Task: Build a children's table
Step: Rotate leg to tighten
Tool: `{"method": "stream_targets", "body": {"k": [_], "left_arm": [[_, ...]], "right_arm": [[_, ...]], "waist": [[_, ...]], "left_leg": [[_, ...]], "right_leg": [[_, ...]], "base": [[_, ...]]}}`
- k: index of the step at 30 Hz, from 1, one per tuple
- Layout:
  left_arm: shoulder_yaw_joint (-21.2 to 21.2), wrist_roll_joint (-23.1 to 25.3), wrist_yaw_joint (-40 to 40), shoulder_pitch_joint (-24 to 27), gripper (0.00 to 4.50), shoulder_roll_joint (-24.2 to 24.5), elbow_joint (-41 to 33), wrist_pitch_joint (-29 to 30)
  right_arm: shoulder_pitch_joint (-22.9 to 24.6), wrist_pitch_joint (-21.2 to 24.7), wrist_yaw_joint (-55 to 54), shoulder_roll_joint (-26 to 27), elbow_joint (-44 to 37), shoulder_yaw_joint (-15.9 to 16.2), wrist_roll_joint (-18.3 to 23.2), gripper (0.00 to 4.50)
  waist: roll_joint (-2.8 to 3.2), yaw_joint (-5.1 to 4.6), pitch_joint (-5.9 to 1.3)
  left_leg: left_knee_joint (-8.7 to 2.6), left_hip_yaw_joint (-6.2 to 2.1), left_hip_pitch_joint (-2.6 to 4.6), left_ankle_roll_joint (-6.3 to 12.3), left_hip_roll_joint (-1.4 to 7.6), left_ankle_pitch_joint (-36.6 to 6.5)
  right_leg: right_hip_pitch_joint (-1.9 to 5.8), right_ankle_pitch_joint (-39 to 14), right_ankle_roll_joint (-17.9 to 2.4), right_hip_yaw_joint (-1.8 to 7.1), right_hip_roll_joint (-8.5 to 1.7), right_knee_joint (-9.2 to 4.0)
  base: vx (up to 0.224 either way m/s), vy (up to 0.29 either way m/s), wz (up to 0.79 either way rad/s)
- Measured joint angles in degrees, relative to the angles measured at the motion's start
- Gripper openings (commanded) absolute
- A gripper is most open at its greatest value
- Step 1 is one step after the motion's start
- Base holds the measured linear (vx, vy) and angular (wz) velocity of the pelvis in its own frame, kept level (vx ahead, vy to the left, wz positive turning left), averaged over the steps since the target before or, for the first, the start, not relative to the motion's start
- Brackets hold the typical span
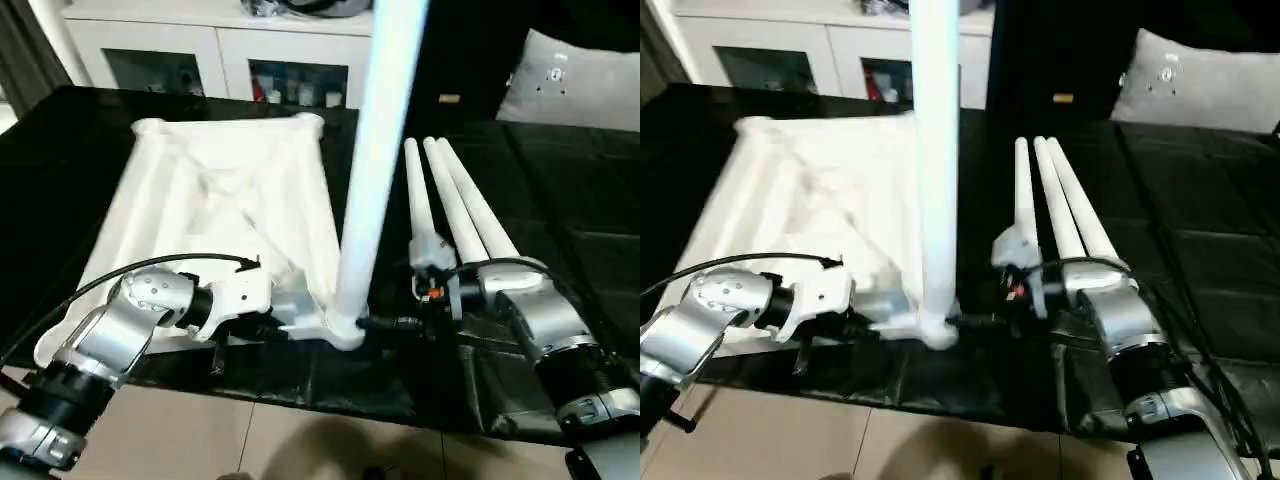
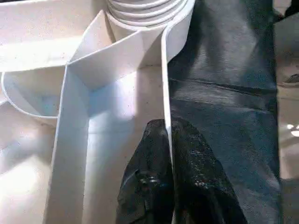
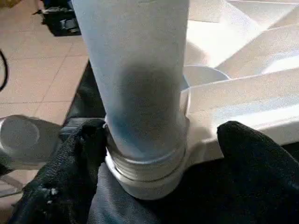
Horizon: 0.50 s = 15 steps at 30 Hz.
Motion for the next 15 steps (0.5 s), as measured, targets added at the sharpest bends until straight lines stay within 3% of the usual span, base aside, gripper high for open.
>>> {"method": "stream_targets", "body": {"k": [15], "left_arm": [[-0.62, -0.05, -1.96, -1.23, 0.0, -0.39, 1.99, -2.45]], "right_arm": [[0.49, 0.4, 1.56, 1.09, -0.85, 1.96, 0.01, 2.7]], "waist": [[-0.19, 0.31, -0.12]], "left_leg": [[0.0, 0.04, -0.09, 0.0, 0.01, 0.0]], "right_leg": [[0.01, 0.16, -0.26, 0.08, 0.0, 0.03]], "base": [[0.0, 0.0, 0.0]]}}
